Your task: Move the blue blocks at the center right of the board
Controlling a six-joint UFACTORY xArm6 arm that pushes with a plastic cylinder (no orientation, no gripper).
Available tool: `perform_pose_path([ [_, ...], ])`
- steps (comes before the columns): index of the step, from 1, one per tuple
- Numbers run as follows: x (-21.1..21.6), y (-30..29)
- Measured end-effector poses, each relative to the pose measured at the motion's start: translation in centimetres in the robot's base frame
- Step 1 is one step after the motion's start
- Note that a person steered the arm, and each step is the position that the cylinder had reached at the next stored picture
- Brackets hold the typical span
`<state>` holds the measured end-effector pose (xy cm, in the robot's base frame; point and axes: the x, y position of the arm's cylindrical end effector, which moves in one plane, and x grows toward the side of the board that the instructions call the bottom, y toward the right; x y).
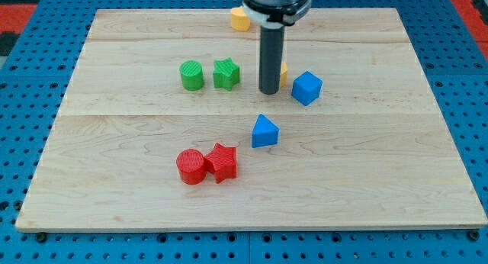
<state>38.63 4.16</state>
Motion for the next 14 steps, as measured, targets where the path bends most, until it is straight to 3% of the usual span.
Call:
perform_pose_path([
  [2, -5.5, 1.4],
  [3, -6.9, 7.2],
  [5, -13.2, -3.7],
  [6, -11.6, -1.6],
  [8, -10.4, 8.8],
  [12, -10.4, 9.2],
  [13, -7.2, 12.1],
  [14, -4.7, 11.0],
])
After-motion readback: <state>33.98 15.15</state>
